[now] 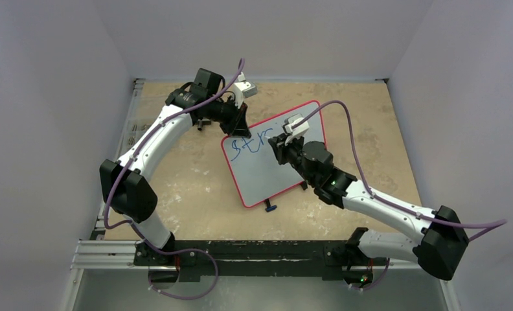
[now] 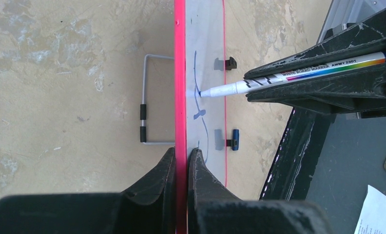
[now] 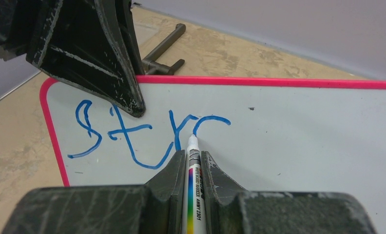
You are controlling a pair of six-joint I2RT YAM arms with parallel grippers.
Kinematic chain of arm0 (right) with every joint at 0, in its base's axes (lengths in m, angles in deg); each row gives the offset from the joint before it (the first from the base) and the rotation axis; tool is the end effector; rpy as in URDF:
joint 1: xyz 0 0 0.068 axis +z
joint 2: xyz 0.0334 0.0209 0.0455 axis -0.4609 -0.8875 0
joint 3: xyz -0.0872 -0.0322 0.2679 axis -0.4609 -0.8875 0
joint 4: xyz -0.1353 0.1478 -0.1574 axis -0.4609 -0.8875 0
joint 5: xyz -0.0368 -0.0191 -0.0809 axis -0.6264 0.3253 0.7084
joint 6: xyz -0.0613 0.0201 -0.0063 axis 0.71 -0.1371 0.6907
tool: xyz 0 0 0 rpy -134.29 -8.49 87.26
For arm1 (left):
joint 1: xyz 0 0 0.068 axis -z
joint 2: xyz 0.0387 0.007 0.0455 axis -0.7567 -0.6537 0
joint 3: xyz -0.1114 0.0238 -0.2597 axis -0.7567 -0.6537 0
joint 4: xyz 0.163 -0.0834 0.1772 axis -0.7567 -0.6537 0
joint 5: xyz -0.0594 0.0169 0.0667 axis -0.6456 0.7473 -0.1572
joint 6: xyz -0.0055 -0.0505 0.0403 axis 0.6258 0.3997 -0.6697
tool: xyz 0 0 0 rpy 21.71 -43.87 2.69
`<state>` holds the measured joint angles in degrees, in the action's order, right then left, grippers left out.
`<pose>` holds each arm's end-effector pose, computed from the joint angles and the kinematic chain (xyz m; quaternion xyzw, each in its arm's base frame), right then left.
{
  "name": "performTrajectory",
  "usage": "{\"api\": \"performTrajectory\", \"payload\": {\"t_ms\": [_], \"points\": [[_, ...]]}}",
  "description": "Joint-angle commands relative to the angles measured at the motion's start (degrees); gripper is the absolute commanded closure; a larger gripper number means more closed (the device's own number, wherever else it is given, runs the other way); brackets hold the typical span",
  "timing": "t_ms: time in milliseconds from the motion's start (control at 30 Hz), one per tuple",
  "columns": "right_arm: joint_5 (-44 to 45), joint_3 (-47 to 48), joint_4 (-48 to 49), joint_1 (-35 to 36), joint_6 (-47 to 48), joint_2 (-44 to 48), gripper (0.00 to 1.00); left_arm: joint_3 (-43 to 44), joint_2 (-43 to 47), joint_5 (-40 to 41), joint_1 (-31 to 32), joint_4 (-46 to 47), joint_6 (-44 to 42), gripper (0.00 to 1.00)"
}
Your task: Write a sentence on the whiteboard
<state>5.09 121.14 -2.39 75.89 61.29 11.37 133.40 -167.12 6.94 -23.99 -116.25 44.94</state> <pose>0.1908 0.1931 0.3208 -0.1751 0.7148 0.2055 0.6451 0.3128 -0.1833 0.3527 0.3899 0.8023 -0.3595 0.2738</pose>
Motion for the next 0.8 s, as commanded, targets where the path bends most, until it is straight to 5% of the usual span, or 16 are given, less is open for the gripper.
{"api": "performTrajectory", "payload": {"t_ms": [0,767], "points": [[-0.80,-2.76,-0.82,-0.17,-1.37,0.78,1.00,-1.00,-0.79,4.32,1.70,-5.02,-7.52,1.00],[10.65,1.09,-3.75,-0.58,0.19,0.70,1.00,-1.09,-0.63,4.24,1.79,-4.95,-7.46,1.00]]}}
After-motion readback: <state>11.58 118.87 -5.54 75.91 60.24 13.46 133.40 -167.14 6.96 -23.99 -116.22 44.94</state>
